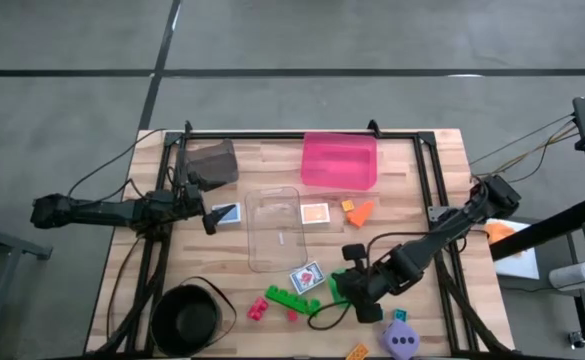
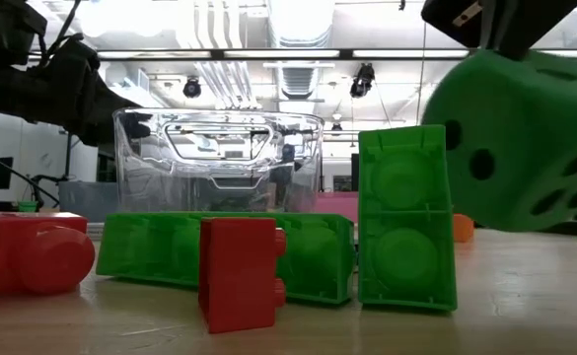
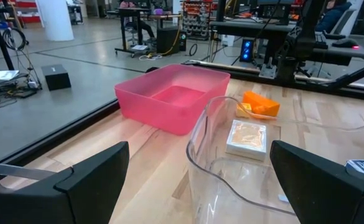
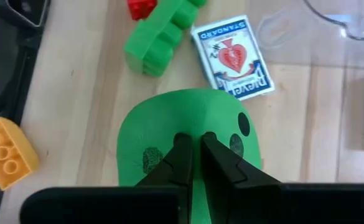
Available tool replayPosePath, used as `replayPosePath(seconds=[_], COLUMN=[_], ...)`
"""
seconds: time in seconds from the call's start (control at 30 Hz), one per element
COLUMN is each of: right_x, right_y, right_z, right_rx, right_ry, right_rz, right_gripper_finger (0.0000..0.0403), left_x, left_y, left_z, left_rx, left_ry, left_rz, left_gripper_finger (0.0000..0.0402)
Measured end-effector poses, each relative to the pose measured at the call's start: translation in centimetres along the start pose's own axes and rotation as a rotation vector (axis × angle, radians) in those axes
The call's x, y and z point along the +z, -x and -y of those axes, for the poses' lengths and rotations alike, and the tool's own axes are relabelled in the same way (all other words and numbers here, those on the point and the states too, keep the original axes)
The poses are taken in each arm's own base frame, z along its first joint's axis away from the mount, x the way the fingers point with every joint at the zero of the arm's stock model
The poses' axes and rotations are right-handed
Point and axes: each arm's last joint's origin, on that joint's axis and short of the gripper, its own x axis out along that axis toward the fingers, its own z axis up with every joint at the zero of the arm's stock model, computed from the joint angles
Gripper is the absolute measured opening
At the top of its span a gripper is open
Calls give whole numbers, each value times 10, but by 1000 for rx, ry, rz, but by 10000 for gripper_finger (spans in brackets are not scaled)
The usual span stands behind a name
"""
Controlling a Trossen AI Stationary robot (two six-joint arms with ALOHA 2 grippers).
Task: Pick & Place Toys
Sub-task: Put the green dice into the transparent bin
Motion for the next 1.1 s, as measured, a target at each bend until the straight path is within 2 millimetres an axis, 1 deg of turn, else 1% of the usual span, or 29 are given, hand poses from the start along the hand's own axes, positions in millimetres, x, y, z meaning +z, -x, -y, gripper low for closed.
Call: replayPosePath(seconds=[0.1,0.2,0.3,0.43,0.6,0.77,0.87,1.1], right_x=[-5,-9,-14,-26,-50,-71,-82,-103], right_y=[0,2,0,0,1,4,6,10], right_z=[0,0,-2,0,10,21,27,43], right_rx=[-20,-14,8,9,-13,9,23,-25], right_ry=[1,-4,0,-11,-39,-68,-68,-30], right_rz=[24,83,171,281,393,522,619,849], right_gripper_finger=[18,18,18,18,18,18,18,18], left_x=[0,0,0,0,0,0,0,0], left_y=[0,0,0,0,0,0,0,0], left_z=[0,0,0,0,0,0,0,0], left_rx=[0,0,0,0,0,0,0,0], left_ry=[0,0,0,0,-1,-1,-1,-1], left_rz=[0,0,0,-1,-3,-3,-4,-3], left_gripper_finger=[392,393,393,393,393,393,393,393])
